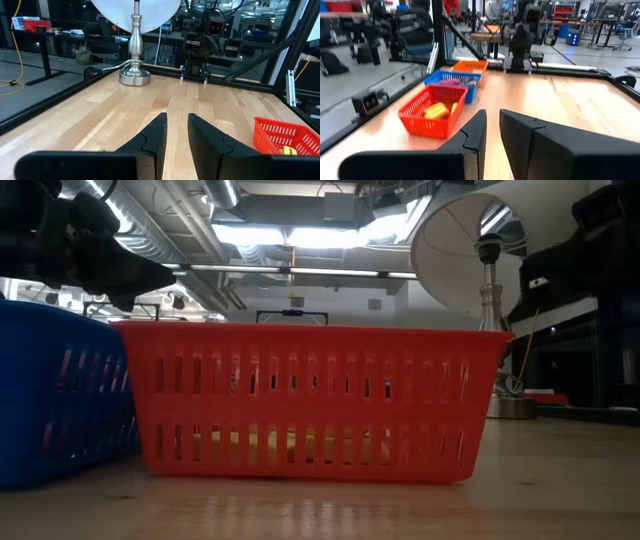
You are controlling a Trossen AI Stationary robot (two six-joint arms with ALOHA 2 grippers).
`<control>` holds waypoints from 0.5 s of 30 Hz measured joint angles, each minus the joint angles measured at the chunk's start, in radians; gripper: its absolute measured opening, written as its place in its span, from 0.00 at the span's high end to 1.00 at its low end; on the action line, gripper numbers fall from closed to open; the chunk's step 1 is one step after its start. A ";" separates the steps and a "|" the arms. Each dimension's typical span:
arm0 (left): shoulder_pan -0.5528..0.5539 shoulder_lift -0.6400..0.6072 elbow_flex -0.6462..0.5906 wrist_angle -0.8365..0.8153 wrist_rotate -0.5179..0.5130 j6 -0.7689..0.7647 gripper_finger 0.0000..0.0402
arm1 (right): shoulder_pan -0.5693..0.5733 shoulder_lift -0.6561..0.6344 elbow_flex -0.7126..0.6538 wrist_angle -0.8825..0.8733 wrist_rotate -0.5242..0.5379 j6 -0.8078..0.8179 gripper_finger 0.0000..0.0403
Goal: Pick & Place School Supplies
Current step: Return to home position
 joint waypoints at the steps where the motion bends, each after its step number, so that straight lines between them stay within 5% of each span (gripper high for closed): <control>1: 0.000 0.000 0.000 0.000 0.000 0.000 0.82 | 0.000 -0.026 0.000 -0.038 0.000 -0.009 0.86; 6: 0.000 0.000 0.000 0.000 0.000 0.000 0.81 | 0.000 -0.180 0.000 -0.207 -0.030 -0.029 0.86; 15: 0.000 0.000 0.000 0.000 0.000 0.000 0.81 | 0.000 -0.248 0.001 -0.198 -0.028 -0.068 0.86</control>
